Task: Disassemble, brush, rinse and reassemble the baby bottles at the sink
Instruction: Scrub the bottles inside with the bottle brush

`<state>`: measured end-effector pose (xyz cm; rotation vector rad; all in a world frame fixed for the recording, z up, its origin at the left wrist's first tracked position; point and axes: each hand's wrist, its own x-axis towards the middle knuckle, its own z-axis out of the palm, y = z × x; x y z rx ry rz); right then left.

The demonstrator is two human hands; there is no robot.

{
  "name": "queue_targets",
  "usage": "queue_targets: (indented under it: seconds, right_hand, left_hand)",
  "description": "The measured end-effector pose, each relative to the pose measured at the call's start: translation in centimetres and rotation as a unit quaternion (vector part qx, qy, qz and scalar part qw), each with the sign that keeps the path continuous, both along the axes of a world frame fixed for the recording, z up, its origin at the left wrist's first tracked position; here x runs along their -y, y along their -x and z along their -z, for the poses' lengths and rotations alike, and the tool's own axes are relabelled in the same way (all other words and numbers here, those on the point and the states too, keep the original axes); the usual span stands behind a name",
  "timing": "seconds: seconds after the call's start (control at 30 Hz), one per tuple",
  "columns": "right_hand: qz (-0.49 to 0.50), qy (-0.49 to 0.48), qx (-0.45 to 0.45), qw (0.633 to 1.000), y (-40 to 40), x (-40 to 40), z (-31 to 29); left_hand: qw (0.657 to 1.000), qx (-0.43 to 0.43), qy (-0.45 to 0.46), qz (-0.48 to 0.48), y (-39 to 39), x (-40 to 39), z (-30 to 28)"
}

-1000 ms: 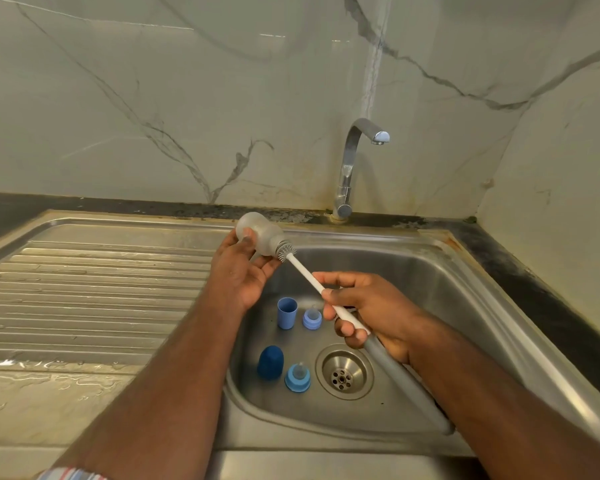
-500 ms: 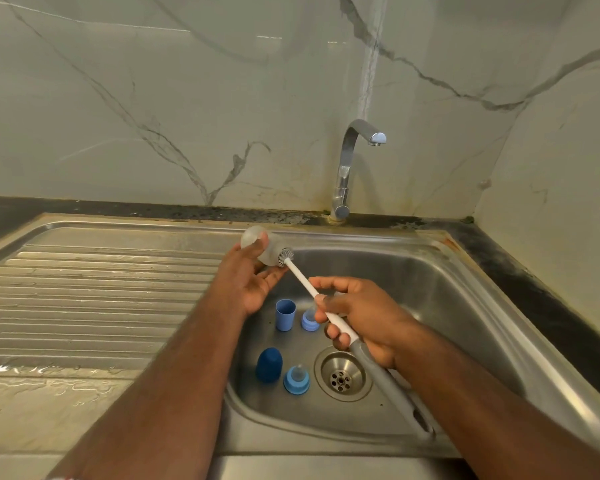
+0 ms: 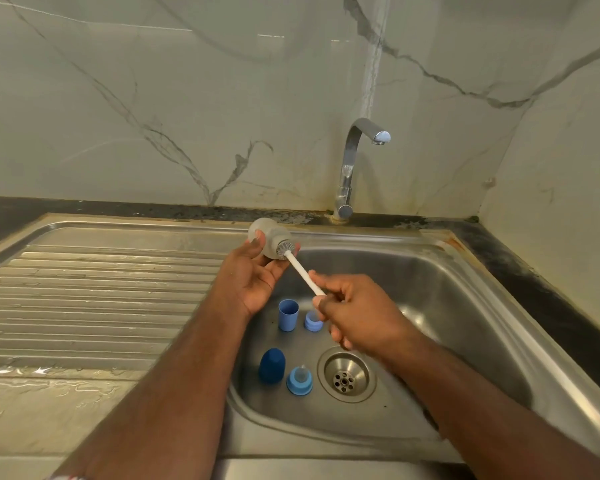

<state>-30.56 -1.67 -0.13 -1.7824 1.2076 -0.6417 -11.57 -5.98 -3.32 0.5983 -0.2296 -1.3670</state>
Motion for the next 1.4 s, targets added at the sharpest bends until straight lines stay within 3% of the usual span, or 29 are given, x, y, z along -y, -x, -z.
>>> queue_targets:
  seconds: [0.07,0.1,0.13,0.2,0.27,0.33,0.37,0.43,0.5,0.57,0.77,0.97,1.1,1.2,1.3,1.4]
  right_hand:
    - [-0.023,0.138,-0.17,0.975,0.4,0.3,0.1]
    - [-0.025,0.16,-0.192,0.968,0.5,0.3,0.3]
    - [-0.021,0.145,-0.167,0.975,0.5,0.2,0.3]
    - [0.019,-0.017,0.018,0.999,0.2,0.2,0.2]
    - [0.057,-0.21,0.198,0.956,-0.3,-0.1,-0.3]
    - [0.048,-0.23,0.23,0.944,-0.4,-0.2,-0.2]
    - [0.035,-0.187,0.193,0.963,-0.3,-0.2,-0.1]
    - [0.004,-0.017,0.005,1.0,0.0,-0.1,0.0]
    - [-0.017,0.155,-0.199,0.968,0.6,0.4,0.2]
    - [-0.018,0.235,-0.284,0.929,0.6,0.7,0.2]
    - [-0.019,0.29,-0.359,0.887,0.3,0.9,0.7]
    - [-0.043,0.252,-0.289,0.923,0.7,1.3,0.2]
    - [-0.016,0.31,-0.379,0.872,0.9,1.2,0.3]
    - [-0.004,0.298,-0.425,0.855,-0.2,1.0,0.2]
    - [-0.012,0.264,-0.402,0.877,-1.1,1.4,0.7]
    - [-0.033,0.184,-0.25,0.95,-0.3,2.2,0.5]
  left_hand:
    - [1.0,0.015,-0.016,-0.018,-0.2,0.2,0.3]
    - [0.999,0.023,-0.021,-0.027,-0.3,0.3,0.5]
    - [0.999,0.027,-0.022,-0.032,-0.4,0.4,0.6]
    - [0.999,0.031,-0.024,-0.037,-0.3,0.6,0.7]
    - [0.999,0.028,-0.023,-0.031,0.0,0.4,0.6]
    - [1.0,0.017,-0.015,-0.022,0.2,0.3,0.4]
    - [1.0,0.011,-0.01,-0.021,0.2,0.2,0.3]
    - [0.999,0.018,-0.011,-0.027,0.0,0.3,0.4]
    - [0.998,0.036,-0.023,-0.035,0.0,0.3,0.6]
    - [0.998,0.042,-0.032,-0.037,0.0,0.4,0.6]
    - [0.997,0.062,-0.031,-0.042,0.4,0.1,0.3]
    - [0.993,0.104,-0.031,-0.056,0.7,-0.1,0.0]
    - [0.993,0.096,-0.037,-0.065,0.9,-0.2,-0.1]
    - [0.992,0.105,-0.032,-0.066,1.1,-0.2,-0.2]
    - [0.99,0.125,-0.025,-0.065,1.2,-0.3,-0.2]
    - [0.989,0.141,-0.016,-0.049,1.5,-0.5,-0.2]
